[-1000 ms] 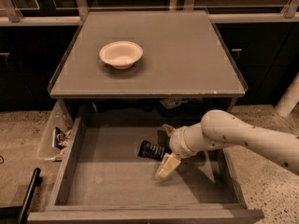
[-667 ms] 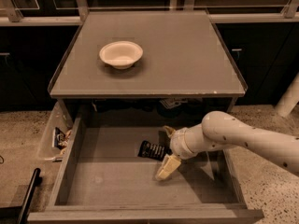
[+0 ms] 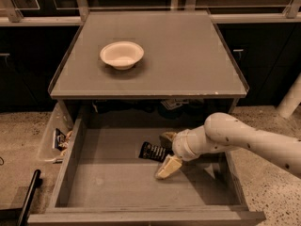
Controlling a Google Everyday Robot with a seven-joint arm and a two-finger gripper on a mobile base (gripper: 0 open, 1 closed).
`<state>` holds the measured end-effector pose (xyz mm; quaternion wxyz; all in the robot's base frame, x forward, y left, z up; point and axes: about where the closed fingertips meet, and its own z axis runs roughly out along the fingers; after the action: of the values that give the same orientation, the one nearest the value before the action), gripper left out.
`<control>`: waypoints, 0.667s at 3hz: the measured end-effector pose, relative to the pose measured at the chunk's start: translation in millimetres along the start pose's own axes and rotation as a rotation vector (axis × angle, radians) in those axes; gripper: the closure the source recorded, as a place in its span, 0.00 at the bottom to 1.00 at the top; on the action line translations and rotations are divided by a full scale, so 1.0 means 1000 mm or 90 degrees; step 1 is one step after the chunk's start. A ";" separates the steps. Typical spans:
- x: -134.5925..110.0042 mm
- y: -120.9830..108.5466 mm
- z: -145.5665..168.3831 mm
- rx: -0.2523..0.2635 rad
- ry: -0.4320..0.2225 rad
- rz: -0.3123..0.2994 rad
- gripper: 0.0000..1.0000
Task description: Pick rxbar chocolate from top drawer and place on counter
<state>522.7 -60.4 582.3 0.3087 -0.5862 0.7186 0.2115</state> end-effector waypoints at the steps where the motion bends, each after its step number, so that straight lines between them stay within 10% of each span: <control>1: 0.000 0.000 0.000 0.000 0.000 0.000 0.42; 2: 0.000 0.000 0.000 0.000 0.000 0.000 0.65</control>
Offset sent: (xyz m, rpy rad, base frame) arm 0.0000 0.0000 0.0000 0.0000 0.0000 0.0000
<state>522.7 -60.4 582.4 0.3087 -0.5862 0.7185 0.2115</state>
